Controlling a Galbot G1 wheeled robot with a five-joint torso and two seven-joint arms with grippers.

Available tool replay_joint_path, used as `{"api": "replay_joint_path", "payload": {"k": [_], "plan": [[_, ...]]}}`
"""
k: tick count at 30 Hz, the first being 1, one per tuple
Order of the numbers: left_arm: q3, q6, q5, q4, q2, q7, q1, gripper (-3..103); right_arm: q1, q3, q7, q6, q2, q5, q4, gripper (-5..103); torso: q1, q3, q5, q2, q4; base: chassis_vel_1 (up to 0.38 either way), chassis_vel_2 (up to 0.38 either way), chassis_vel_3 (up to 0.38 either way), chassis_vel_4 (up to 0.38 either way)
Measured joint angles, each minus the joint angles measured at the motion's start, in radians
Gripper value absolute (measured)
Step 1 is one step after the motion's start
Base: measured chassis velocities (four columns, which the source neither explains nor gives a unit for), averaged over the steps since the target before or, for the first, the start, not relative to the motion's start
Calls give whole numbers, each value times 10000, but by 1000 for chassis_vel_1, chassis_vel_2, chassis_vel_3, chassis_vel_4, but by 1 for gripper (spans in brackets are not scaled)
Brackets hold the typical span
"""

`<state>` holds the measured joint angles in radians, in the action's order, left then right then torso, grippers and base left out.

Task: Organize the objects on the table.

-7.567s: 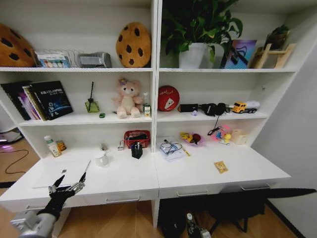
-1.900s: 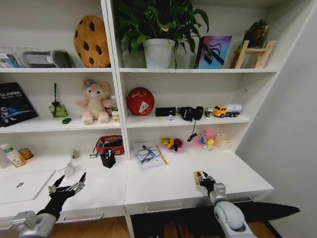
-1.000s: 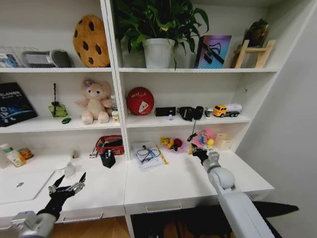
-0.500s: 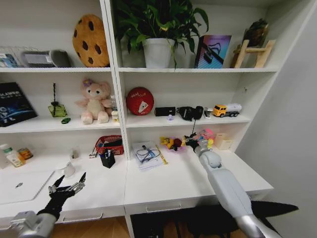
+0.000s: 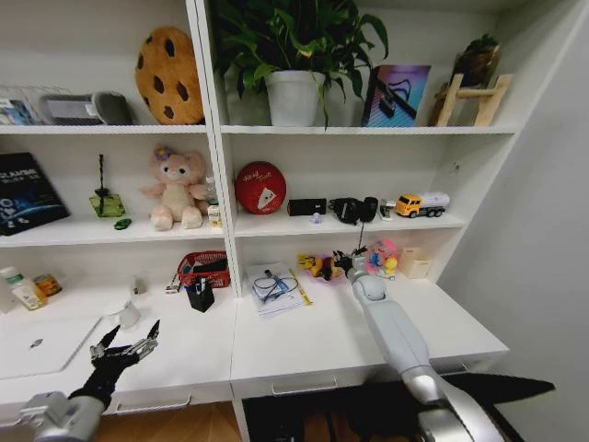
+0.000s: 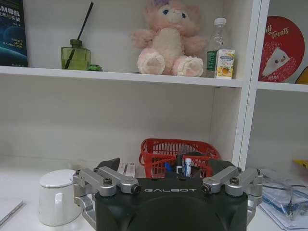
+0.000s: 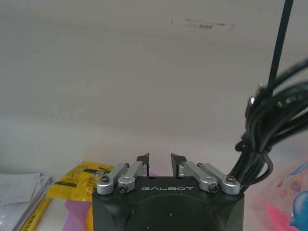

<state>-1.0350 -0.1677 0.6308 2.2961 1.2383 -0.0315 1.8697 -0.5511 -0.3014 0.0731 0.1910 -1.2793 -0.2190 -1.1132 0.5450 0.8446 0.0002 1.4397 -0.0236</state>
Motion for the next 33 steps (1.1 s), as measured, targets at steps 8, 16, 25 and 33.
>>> {"api": "replay_joint_path", "payload": {"k": [8, 16, 25, 33], "plan": [[0, 0, 0, 0, 0, 0, 0, 100, -1765, -107, -376, 632, 785, -716, -2905, 57, 0, -3, -6, 1, 5, 0, 0, 0, 0], [-2, -1, 0, 1, 0, 0, 0, 100, -5647, -653, -2883, 1226, 1577, -1632, -7675, 89, -4, -2, 1, 2, 4, 0, 0, 0, 0], [-2, -2, 0, 0, 0, -1, 0, 100, -8740, -1264, -3550, 1005, 1192, -79, -11054, 100, -4, -3, -6, 3, -1, 0, 0, 0, 0], [0, -2, 0, 1, 0, -3, 0, 100, -9992, -673, -3300, 599, 27, 1632, -11885, 100, -1, -1, -2, 2, 2, 34, 49, -46, -51]]}}
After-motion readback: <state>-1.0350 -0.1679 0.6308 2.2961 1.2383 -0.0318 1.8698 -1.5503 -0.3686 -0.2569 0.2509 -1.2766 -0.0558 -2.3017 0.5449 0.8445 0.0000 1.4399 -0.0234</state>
